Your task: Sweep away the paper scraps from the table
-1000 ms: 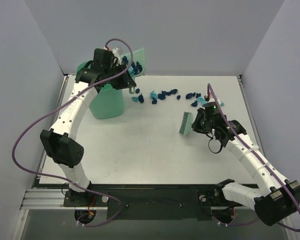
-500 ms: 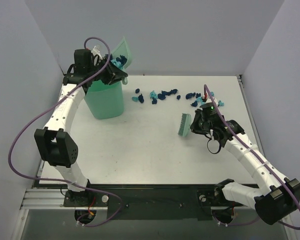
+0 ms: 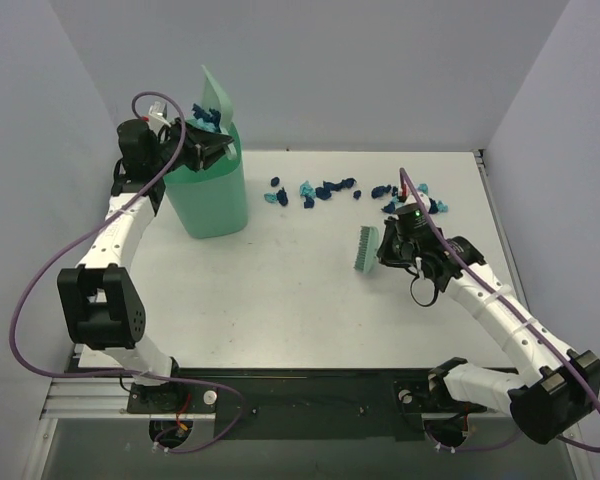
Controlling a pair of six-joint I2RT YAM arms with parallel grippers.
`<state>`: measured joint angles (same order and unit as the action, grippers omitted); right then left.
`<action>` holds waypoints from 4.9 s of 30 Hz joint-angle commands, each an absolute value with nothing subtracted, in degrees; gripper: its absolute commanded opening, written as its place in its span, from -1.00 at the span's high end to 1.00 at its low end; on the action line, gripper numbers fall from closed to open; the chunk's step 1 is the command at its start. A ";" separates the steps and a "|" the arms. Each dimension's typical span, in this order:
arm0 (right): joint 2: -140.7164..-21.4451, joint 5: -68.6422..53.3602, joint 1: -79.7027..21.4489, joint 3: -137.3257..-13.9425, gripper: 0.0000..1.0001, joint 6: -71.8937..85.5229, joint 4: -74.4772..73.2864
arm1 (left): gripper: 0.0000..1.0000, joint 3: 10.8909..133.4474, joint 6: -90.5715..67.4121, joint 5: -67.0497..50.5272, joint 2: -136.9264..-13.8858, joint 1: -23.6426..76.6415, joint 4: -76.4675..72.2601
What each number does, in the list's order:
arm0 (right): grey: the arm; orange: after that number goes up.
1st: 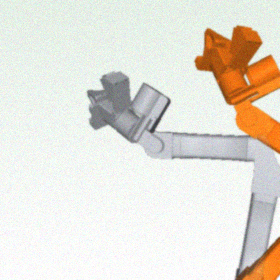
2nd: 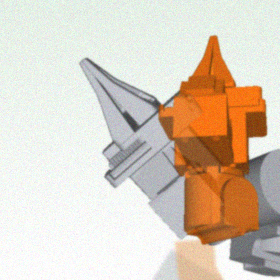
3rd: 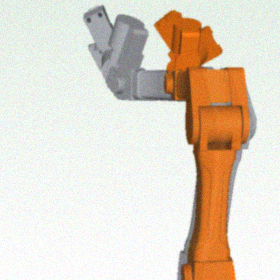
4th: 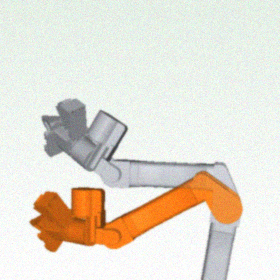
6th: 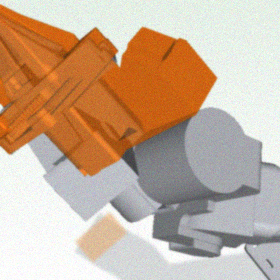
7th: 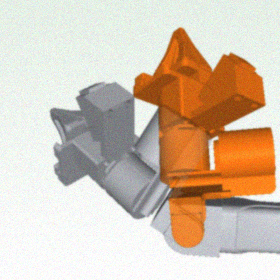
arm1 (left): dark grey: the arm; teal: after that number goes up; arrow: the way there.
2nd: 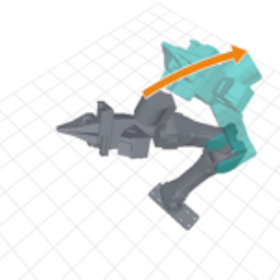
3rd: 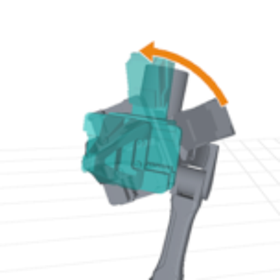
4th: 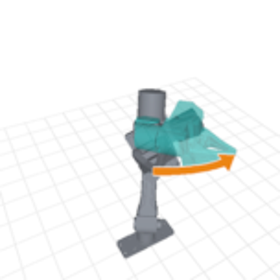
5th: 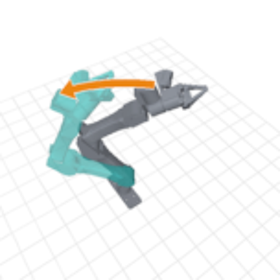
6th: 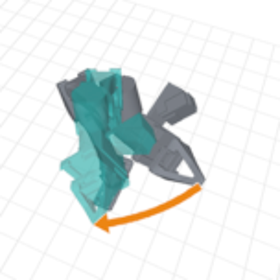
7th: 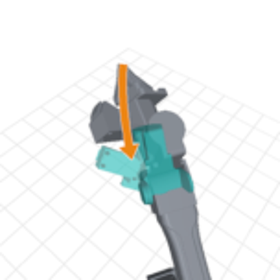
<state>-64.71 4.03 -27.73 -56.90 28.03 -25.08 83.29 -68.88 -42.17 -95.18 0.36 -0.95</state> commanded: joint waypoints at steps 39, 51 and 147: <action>-73.21 13.70 -31.03 -72.59 1.00 30.32 -20.83 | 1.00 89.72 -48.73 -37.01 -85.25 1.91 22.03; -77.07 10.55 -20.93 -75.67 1.00 37.51 -8.82 | 1.00 88.70 -28.92 -7.05 -82.01 26.96 47.28; -66.02 3.34 -26.10 -33.38 1.00 63.46 15.66 | 1.00 69.26 -22.50 0.00 -96.85 49.66 48.70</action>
